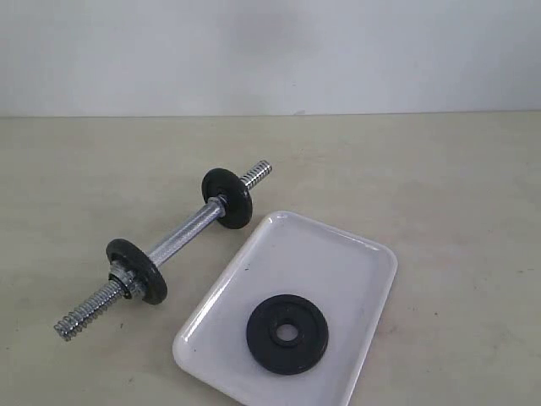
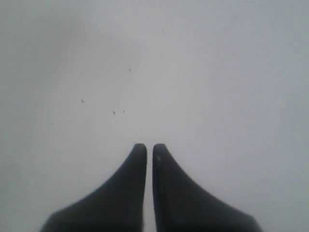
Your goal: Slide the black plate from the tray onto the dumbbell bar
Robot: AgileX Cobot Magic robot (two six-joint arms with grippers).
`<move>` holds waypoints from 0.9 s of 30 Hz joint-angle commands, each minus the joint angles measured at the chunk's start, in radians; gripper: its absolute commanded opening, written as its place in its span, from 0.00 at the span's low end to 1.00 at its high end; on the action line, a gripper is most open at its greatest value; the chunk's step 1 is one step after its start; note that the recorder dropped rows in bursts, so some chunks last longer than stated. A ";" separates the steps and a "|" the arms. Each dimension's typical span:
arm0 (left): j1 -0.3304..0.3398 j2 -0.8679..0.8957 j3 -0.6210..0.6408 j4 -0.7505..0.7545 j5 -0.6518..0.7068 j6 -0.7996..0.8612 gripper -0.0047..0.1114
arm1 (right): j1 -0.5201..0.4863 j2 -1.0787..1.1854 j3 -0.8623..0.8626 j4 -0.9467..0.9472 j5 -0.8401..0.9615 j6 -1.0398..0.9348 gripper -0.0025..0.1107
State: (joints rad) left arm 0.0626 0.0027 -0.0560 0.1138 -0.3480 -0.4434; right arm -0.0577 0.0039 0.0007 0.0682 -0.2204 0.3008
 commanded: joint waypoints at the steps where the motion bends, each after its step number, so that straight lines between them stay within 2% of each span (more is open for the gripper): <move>1: -0.003 -0.003 -0.130 0.246 0.161 -0.081 0.08 | -0.003 -0.004 -0.021 0.034 -0.183 0.088 0.02; 3: -0.003 -0.003 -0.186 0.277 0.184 -0.081 0.08 | -0.003 -0.004 -0.050 0.032 -0.245 0.036 0.02; 5: -0.003 0.028 -0.256 0.268 0.181 -0.098 0.08 | -0.003 -0.004 -0.094 0.041 -0.315 -0.163 0.02; 6: -0.003 0.050 -0.290 0.268 0.180 -0.105 0.08 | -0.003 -0.004 -0.123 0.059 -0.285 -0.248 0.02; 9: -0.003 0.141 -0.421 0.273 0.187 -0.106 0.08 | -0.003 0.053 -0.272 0.106 -0.013 -0.434 0.02; 11: -0.003 0.228 -0.502 0.305 0.233 -0.106 0.08 | -0.003 0.143 -0.387 0.106 0.232 -0.521 0.02; 15: -0.003 0.411 -0.593 0.340 0.369 -0.106 0.08 | -0.003 0.354 -0.558 0.106 0.574 -0.524 0.02; 18: -0.021 0.526 -0.597 0.323 0.482 -0.106 0.08 | -0.003 0.472 -0.620 0.110 0.681 -0.459 0.02; 22: -0.060 0.612 -0.597 0.181 0.697 -0.106 0.08 | -0.003 0.524 -0.643 0.113 0.645 -0.365 0.02; 25: -0.075 0.629 -0.597 0.190 0.711 -0.106 0.08 | -0.003 0.526 -0.643 0.113 0.579 -0.363 0.02; 27: -0.075 0.624 -0.597 0.190 0.656 -0.106 0.08 | -0.003 0.526 -0.643 0.113 0.561 -0.363 0.02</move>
State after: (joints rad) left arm -0.0024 0.6308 -0.6500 0.3160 0.3421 -0.5416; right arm -0.0577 0.5263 -0.6352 0.1808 0.3842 -0.0708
